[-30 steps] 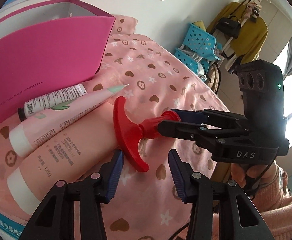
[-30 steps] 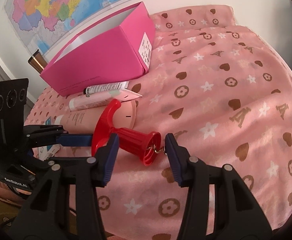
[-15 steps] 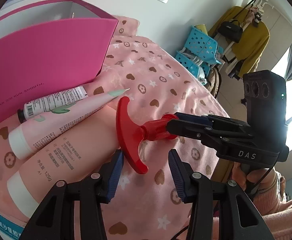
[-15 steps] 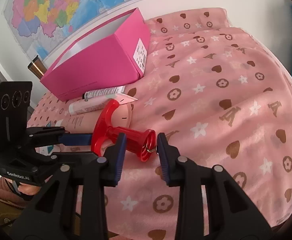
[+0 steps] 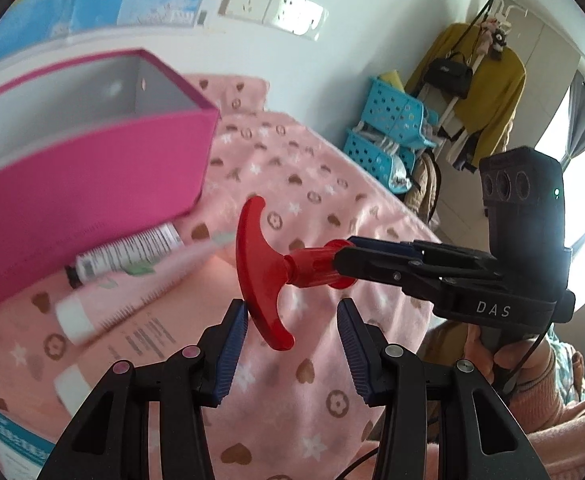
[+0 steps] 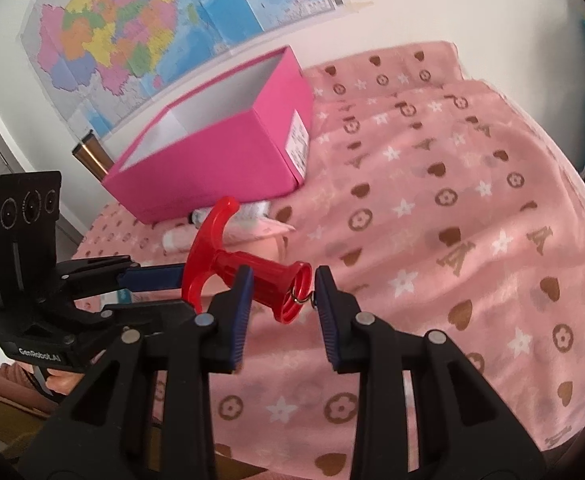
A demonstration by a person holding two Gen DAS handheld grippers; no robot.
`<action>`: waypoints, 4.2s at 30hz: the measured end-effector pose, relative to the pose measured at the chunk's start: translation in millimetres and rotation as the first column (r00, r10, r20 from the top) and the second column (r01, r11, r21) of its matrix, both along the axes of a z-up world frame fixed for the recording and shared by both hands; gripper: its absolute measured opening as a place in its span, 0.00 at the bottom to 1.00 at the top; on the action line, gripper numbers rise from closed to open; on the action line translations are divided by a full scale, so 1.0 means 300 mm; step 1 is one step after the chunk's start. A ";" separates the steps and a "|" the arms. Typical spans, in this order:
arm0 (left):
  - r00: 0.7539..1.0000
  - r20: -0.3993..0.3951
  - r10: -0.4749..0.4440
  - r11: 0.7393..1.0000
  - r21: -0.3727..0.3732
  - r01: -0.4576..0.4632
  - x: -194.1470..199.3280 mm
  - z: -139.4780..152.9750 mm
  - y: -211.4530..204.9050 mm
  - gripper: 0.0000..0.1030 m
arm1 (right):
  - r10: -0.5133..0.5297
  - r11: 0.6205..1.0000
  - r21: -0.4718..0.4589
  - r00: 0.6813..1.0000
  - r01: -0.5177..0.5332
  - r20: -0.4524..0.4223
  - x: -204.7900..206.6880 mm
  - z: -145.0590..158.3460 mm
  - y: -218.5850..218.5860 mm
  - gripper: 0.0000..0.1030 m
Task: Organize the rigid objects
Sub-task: 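Lift the red tool with the right gripper and carry it over the pink box, then lower the red tool into the pink box and open the right gripper, then move the right gripper back out of the box toward the tubes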
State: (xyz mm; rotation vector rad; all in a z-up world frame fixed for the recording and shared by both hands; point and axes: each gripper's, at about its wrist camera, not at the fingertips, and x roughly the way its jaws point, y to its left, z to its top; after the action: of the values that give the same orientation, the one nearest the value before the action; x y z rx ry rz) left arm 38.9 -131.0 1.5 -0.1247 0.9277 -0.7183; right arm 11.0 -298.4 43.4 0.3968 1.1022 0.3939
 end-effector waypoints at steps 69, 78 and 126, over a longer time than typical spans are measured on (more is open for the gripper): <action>0.955 0.114 0.275 0.953 0.095 -0.286 0.346 0.091 0.282 0.47 | 0.109 0.994 -0.029 0.991 -0.107 0.081 0.562 0.013 0.248 0.33; 0.924 0.205 0.322 0.938 0.063 -0.340 0.251 0.151 0.371 0.50 | 0.095 0.995 -0.019 0.991 -0.094 0.096 0.523 0.031 0.219 0.33; 0.958 0.021 0.287 0.954 0.085 -0.288 0.032 -0.101 0.348 0.53 | 0.072 0.994 0.083 0.996 -0.068 -0.057 0.261 -0.131 0.125 0.56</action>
State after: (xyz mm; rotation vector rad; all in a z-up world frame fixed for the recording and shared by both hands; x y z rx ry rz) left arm 48.5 -26.5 -28.6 -0.1757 0.9081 -0.4072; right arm 89.3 -260.8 4.2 0.4447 1.1637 0.4924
